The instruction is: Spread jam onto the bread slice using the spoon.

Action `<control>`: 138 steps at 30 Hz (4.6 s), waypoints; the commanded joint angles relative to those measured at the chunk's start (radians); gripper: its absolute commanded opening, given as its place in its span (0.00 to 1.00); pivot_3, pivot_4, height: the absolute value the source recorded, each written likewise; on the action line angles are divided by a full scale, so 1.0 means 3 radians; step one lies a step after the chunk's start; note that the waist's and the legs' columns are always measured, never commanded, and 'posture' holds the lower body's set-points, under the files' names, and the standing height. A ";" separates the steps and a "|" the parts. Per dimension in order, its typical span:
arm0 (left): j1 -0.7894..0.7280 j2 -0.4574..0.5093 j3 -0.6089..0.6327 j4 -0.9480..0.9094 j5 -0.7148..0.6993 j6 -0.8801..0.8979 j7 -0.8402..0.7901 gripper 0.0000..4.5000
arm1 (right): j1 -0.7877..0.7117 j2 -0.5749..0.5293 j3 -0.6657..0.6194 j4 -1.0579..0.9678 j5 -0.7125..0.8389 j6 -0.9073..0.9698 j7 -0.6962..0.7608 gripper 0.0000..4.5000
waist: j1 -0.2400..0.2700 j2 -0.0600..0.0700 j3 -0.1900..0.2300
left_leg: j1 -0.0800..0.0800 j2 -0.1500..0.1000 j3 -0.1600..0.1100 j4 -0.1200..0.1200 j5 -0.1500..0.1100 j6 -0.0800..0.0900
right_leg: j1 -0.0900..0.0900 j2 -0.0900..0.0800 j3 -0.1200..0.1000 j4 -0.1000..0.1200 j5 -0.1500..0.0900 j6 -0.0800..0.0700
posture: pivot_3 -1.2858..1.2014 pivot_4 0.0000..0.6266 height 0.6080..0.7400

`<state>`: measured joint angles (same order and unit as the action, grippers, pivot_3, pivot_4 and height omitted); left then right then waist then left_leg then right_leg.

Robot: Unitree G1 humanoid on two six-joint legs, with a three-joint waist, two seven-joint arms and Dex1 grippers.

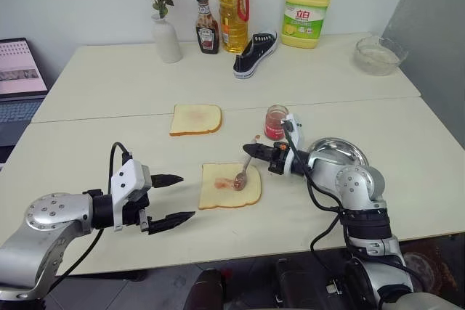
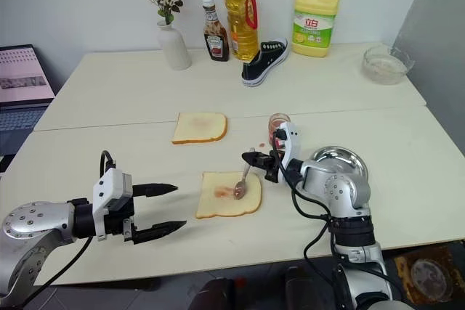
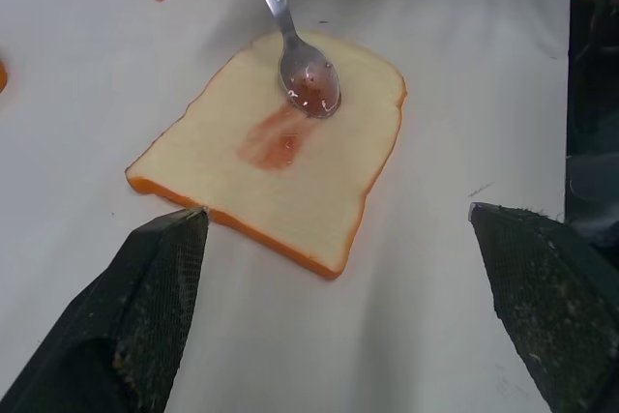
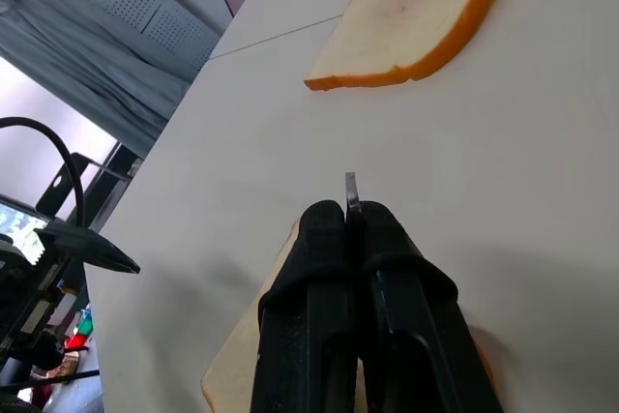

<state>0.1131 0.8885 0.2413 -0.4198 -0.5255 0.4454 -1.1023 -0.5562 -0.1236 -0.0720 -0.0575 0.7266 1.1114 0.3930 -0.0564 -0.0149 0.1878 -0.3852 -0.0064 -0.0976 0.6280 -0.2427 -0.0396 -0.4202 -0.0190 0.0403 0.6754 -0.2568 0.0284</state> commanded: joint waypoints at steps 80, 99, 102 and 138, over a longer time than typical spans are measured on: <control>-0.0469 0.0036 -0.0265 0.0189 0.0060 -0.0113 -0.0118 1.00 | -0.0516 0.0074 -0.0519 0.0185 0.0282 0.0430 -0.0455 0.01 | -0.0010 0.0000 0.0000 | 0.0002 -0.0001 0.0002 -0.0001 0.0000 0.0000 | -0.0002 0.0008 0.0001 0.0006 -0.0002 0.0000 | 0.52 0.24 1.00; -0.1907 -0.0210 -0.0869 0.0123 -0.0180 0.0421 -0.0066 1.00 | -0.0525 -0.0175 -0.1515 -0.1138 0.1025 0.1096 -0.1263 0.01 | 0.0032 -0.0003 0.0002 | -0.0015 -0.0004 -0.0012 0.0005 0.0000 0.0000 | -0.0004 0.0002 -0.0010 0.0002 0.0002 -0.0003 | 0.52 0.24 1.00; -0.2060 -0.0398 -0.1116 0.0281 0.0030 0.0274 -0.0026 1.00 | -0.0417 -0.0357 -0.1763 -0.1295 0.1101 0.1075 -0.1448 0.01 | 0.0034 -0.0003 0.0002 | -0.0016 -0.0007 -0.0010 0.0005 0.0000 0.0000 | -0.0004 0.0003 -0.0010 0.0002 0.0002 -0.0003 | 0.52 0.24 1.00; -0.2401 -0.1873 -0.2028 0.1072 0.1049 -0.0313 0.0555 1.00 | 0.0611 -0.0693 -0.2126 0.0480 0.0667 -0.1222 -0.0902 0.40 | 0.0021 -0.0002 0.0001 | 0.0009 -0.0007 0.0014 0.0006 0.0000 0.0000 | 0.0006 0.0017 0.0014 0.0011 -0.0001 0.0003 | 0.52 0.24 1.00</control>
<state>-0.6005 0.3292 -0.3863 -0.0493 -0.2077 0.3506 -0.9439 -0.3542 -0.3240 -0.6902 0.1125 0.8907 0.7622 0.1249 -0.0501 -0.0155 0.1880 -0.3826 -0.0086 -0.0934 0.6298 -0.2426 -0.0395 -0.4186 -0.0138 0.0445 0.6787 -0.2571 0.0295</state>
